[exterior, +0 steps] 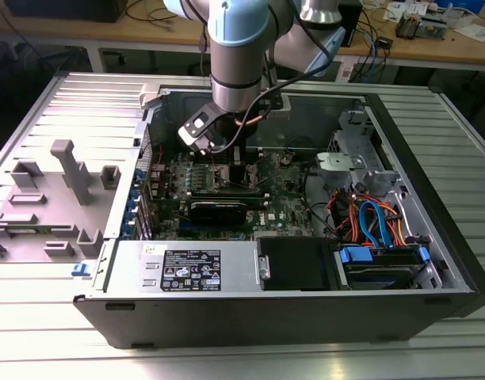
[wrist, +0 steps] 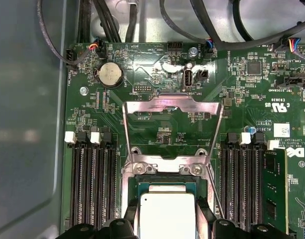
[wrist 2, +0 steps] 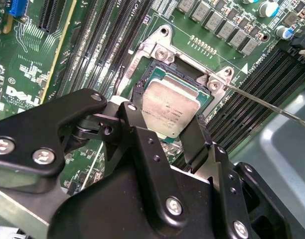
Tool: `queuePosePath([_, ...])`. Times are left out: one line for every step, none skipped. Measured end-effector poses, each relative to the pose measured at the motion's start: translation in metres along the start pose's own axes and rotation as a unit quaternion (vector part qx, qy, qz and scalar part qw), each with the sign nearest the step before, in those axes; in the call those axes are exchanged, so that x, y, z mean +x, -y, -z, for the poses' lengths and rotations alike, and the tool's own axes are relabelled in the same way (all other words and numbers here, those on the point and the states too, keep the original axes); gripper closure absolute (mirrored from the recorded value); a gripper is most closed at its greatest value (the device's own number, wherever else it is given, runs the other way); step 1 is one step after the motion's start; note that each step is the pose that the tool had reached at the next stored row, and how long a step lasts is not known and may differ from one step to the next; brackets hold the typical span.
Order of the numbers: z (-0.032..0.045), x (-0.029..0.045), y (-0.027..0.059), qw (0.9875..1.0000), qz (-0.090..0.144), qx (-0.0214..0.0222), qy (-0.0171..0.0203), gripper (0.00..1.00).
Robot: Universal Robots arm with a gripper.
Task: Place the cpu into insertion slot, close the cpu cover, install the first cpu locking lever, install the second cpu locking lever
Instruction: 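Place the cpu into insertion slot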
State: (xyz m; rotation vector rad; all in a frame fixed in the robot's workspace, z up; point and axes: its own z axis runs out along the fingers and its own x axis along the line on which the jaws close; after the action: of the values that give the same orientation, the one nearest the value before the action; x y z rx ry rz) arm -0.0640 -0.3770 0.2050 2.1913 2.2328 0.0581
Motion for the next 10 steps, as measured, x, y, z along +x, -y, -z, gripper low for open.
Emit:
queuePosePath([-0.0002,0.0,-0.0001,1.0,-0.001,0.0,0.0004,0.46])
queuePosePath([-0.0004,0.0,-0.0001,1.0,-0.002,0.0,0.0011,0.46])
queuePosePath([-0.0005,0.0,-0.0002,1.0,-0.003,0.0,0.0015,0.46])
queuePosePath([-0.0008,0.0,-0.0004,1.0,-0.006,0.0,0.0021,0.46])
queuePosePath([-0.0011,0.0,-0.0005,1.0,-0.007,-0.0001,0.0024,0.46])
queuePosePath([-0.0014,-0.0001,-0.0006,1.0,-0.007,-0.0001,0.0023,0.46])
queuePosePath([-0.0016,0.0,-0.0006,1.0,-0.007,-0.0001,0.0024,0.46])
queuePosePath([-0.0019,0.0,-0.0005,1.0,-0.007,-0.0001,0.0024,0.46])
queuePosePath([-0.0022,0.0,-0.0005,1.0,-0.007,-0.0001,0.0024,0.46])
queuePosePath([-0.0026,-0.0001,-0.0005,1.0,-0.007,-0.0001,0.0024,0.46])
